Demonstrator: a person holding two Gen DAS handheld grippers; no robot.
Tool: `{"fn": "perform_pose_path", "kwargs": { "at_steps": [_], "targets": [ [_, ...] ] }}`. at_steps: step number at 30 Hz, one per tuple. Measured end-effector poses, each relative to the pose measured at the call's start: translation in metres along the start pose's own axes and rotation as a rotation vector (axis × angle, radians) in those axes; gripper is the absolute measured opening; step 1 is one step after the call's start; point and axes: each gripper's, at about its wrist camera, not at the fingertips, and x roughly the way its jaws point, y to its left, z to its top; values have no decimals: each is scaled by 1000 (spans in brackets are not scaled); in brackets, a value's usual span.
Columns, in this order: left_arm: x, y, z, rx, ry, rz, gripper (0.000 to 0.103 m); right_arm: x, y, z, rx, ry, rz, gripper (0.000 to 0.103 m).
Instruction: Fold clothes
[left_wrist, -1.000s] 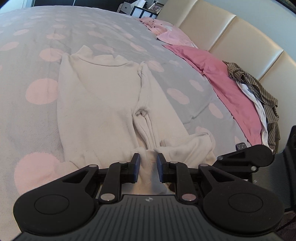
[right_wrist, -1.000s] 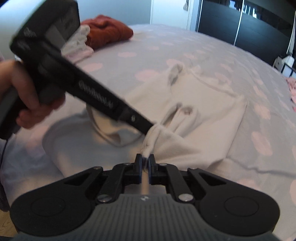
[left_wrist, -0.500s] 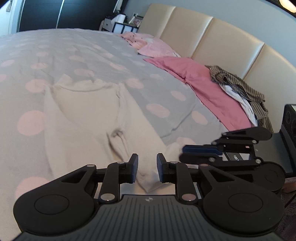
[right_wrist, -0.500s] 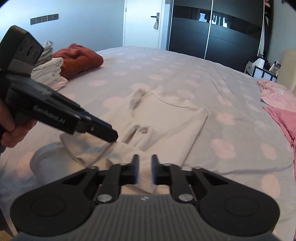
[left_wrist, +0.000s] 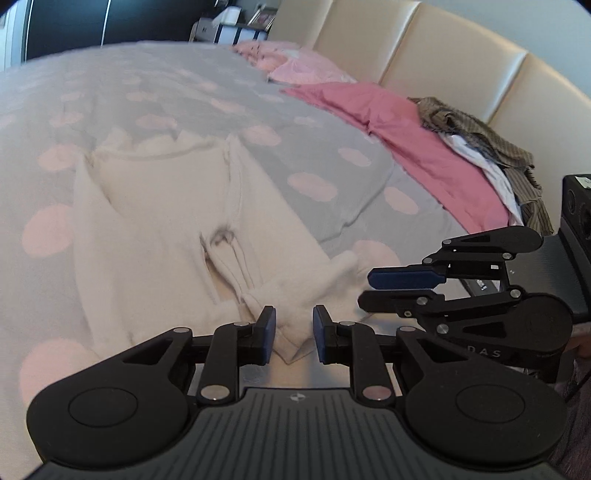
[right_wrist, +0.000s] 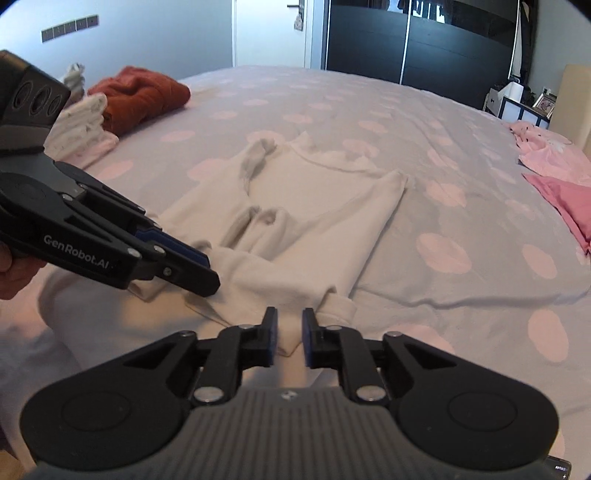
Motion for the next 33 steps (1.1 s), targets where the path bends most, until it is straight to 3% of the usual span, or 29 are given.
{"fn": "perform_pose_path", "kwargs": {
  "at_steps": [2,4,5,6,13,18,27,32,33],
  "targets": [
    [-19,-5,-2,48,-31,18,23,-13,5,-1,-28,-22,9,27],
    [-36,-13,-9,112,-50,48,35,-29,11,-6,-65,-42,44,37],
    [-44,-17,-15,153,-57,64,39,-36,16,-9,-91,-47,64,48],
    [-50,-23,-23,199,-63,83,44,-42,22,-14,-120,-53,77,50],
    [-61,-72,-89,579,12,248,47,-62,63,-51,-301,-29,71,60],
    [-47,-93,-134,847,37,411,47,-59,94,-75,-515,-38,-50,75],
    [-4,-90,-172,1164,105,584,48,-31,116,-107,-942,-23,-256,73],
    [14,-89,-170,1182,94,622,45,-13,114,-111,-1017,-19,-277,69],
    [16,-88,-168,1179,94,620,42,-9,113,-109,-1021,-19,-289,62]
  ]
}}
